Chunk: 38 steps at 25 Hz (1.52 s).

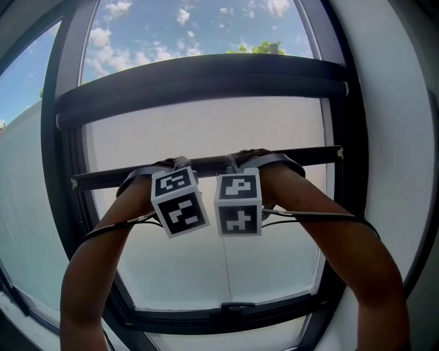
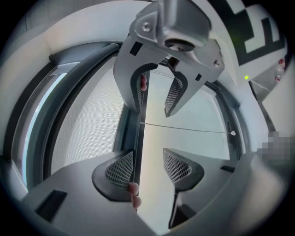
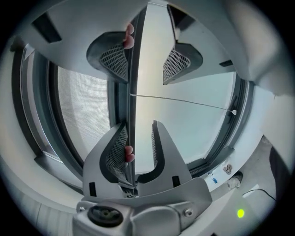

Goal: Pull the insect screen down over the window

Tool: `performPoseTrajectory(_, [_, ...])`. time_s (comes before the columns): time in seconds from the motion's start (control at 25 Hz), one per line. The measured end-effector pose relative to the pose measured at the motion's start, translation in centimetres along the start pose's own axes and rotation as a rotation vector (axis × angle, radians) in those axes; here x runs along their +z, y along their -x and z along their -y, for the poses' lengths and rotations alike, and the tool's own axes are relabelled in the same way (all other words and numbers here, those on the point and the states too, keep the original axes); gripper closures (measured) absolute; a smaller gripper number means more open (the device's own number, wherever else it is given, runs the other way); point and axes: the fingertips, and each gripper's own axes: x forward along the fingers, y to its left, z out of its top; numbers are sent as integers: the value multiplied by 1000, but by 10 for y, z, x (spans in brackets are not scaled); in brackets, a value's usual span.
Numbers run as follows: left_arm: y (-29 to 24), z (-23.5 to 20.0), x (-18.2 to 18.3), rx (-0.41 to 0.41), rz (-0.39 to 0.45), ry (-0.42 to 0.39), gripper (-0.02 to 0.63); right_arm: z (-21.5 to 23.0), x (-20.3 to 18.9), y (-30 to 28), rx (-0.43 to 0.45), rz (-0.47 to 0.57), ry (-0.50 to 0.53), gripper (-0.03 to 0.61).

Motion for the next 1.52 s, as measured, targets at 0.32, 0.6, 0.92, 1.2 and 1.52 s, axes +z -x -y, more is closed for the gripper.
performPoseTrajectory(0.32, [-11,51,-3,-64,60,35,405,-53,4,-8,73,21,-11,336])
performPoseTrajectory(0.6, [-15,104,-7,-199,64,58,411,-106,9,-8,170,38,-8,336])
performPoseTrajectory(0.92, [-24,142,-7,-259,93,107,411,-145,10,-12,234,68,-37,337])
performPoseTrajectory(1.2, [-35,200,-19,-306,90,122,411,-204,22,-21,280,91,-55,337])
performPoseTrajectory(1.52, [-39,230,-25,-357,86,129,411,-233,28,-24,328,87,-69,337])
